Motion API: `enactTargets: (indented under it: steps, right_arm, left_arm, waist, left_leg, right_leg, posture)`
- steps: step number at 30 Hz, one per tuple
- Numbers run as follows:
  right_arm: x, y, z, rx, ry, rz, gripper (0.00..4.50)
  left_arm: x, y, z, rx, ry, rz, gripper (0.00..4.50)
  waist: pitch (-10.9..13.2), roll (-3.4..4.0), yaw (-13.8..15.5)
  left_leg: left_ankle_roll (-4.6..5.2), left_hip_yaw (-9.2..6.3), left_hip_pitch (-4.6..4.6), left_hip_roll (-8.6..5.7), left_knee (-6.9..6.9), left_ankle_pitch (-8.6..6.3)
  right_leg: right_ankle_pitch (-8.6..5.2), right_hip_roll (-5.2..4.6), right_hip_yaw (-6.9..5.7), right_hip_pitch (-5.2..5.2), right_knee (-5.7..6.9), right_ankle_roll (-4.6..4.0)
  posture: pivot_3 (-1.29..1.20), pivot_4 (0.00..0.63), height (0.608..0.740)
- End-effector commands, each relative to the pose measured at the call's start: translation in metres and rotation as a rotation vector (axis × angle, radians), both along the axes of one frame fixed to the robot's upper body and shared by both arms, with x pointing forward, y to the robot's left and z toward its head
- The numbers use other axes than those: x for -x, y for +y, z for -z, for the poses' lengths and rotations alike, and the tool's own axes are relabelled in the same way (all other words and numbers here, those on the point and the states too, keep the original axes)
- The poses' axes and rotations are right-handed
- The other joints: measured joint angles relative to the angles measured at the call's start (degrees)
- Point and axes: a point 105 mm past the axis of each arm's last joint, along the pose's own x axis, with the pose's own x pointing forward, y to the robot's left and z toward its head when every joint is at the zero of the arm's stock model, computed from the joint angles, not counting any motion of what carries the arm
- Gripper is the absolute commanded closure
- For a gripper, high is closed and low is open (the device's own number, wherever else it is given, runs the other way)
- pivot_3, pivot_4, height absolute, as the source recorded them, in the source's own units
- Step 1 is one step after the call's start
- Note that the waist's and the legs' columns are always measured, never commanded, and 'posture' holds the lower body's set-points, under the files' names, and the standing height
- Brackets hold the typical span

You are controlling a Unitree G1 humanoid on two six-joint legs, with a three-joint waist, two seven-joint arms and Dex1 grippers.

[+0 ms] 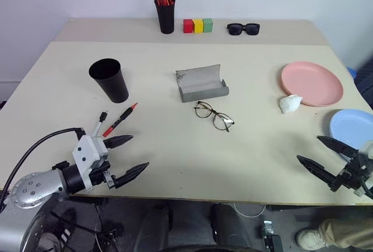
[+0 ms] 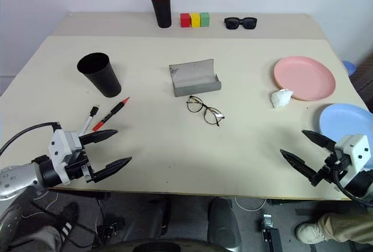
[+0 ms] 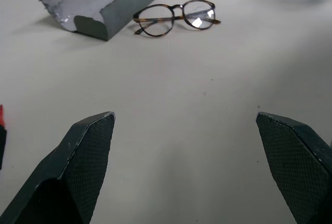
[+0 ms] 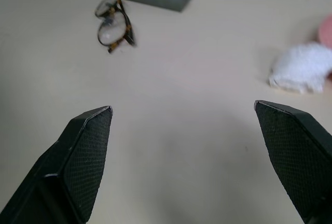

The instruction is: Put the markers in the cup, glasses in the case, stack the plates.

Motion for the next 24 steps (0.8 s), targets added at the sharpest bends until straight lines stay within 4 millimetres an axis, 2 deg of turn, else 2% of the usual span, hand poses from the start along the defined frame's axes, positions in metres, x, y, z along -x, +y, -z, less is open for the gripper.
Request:
enactTargets:
  steps: [1,3,8,14,17,24]
  right_arm:
    - [-0.004,0.009,-0.006,0.004,-0.031,-0.017,0.03]
    - [-0.007,0.017,-0.004,-0.008,-0.039,-0.031,0.03]
    - [-0.012,0.022,-0.004,-0.013,-0.051,-0.039,0.03]
    - [-0.016,0.026,-0.003,-0.018,-0.037,-0.069,0.03]
    - [-0.015,0.032,-0.001,-0.026,-0.032,-0.096,0.03]
    - [-0.011,0.033,0.003,-0.030,-0.032,-0.122,0.03]
  left_arm:
    - [0.000,0.003,0.000,-0.018,-0.034,-0.003,0.00]
    - [0.001,0.003,0.006,-0.042,-0.040,-0.002,0.00]
    - [-0.002,-0.001,0.008,-0.017,-0.052,-0.009,0.00]
    - [-0.013,0.000,0.000,0.005,-0.094,-0.044,0.00]
    - [-0.011,0.005,0.003,-0.001,-0.091,-0.050,0.00]
    - [-0.007,0.009,0.009,0.001,-0.078,-0.070,0.00]
  waist:
    - [0.0,-0.02,0.0]
    - [0.0,-0.01,-0.1]
    - [0.0,-0.01,-0.1]
    - [0.0,-0.01,0.0]
    - [0.0,0.00,-0.3]
    - [0.0,-0.04,-0.1]
  left_leg:
    - [0.00,0.00,0.00,0.00,0.00,0.00]
    - [0.00,0.01,0.01,0.00,0.00,0.00]
    - [0.00,0.01,-0.01,-0.01,-0.01,0.00]
    - [0.00,0.01,0.01,-0.01,0.02,0.00]
    - [0.01,0.01,0.04,-0.01,0.01,0.01]
    - [0.01,0.00,0.04,0.00,0.04,0.01]
  right_leg:
    - [0.00,0.00,0.00,0.01,0.00,0.00]
    - [0.00,0.00,0.00,0.02,-0.02,0.00]
    - [0.01,0.00,0.01,-0.01,-0.01,0.00]
    - [0.01,0.00,0.00,0.01,0.05,0.01]
    - [0.02,0.00,0.00,0.01,0.08,0.02]
    - [0.02,0.01,0.00,0.03,0.09,0.03]
  posture:
    - [0.00,0.150,0.740]
    - [0.00,0.150,0.740]
    - [0.00,0.150,0.740]
    - [0.00,0.150,0.740]
    - [0.00,0.150,0.740]
    - [0.00,0.150,0.740]
